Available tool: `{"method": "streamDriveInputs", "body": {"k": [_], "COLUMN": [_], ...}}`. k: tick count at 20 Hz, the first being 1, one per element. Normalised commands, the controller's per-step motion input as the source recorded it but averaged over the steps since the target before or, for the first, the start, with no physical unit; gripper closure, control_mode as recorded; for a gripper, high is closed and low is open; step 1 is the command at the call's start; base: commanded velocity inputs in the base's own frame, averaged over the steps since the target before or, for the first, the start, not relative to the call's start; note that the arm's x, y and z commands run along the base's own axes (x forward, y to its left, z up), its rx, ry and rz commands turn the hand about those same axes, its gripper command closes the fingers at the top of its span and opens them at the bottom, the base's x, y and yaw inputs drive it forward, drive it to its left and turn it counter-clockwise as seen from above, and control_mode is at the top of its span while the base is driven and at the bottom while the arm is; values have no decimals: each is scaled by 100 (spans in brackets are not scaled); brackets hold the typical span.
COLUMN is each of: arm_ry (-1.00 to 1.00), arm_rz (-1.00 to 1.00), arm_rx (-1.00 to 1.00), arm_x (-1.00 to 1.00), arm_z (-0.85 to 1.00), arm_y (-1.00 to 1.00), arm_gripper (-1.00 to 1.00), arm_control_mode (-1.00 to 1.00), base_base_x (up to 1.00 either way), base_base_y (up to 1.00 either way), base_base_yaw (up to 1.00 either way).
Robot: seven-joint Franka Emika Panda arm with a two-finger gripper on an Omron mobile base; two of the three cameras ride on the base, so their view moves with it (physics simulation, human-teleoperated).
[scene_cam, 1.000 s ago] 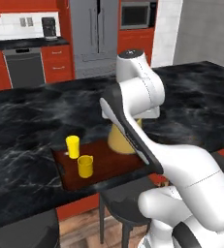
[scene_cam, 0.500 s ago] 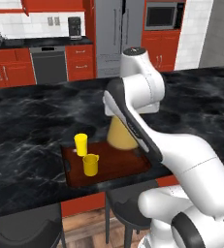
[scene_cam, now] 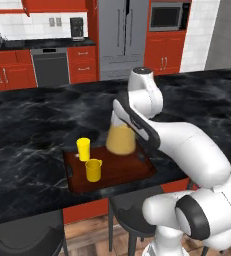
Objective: There is a tray on the dining counter. Grab the cup, mug, and pitcher and place them on the tray. The pitcher may be placed next to the tray if it cannot fit the tray.
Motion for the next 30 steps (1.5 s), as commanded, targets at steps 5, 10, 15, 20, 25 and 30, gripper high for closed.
{"method": "streamDriveInputs", "body": {"k": [5,10,15,20,25,30], "arm_ry": [0,0,0,-4,-6,-1], "arm_rz": [21,17,7,4,2,2], "arm_rx": [0,0,-2,-4,-5,-3], "arm_x": [67,51,6,0,0,-5], "arm_z": [-59,-58,-48,-43,-39,-39], "arm_y": [0,0,0,-7,-4,-5], "arm_gripper": [100,100,100,100,100,-100], "arm_control_mode": [-100,-100,-100,-100,-100,-100], "base_base_x": [0,0,0,0,0,0], "base_base_y": [0,0,0,0,0,0], "base_base_yaw": [0,0,0,0,0,0]}}
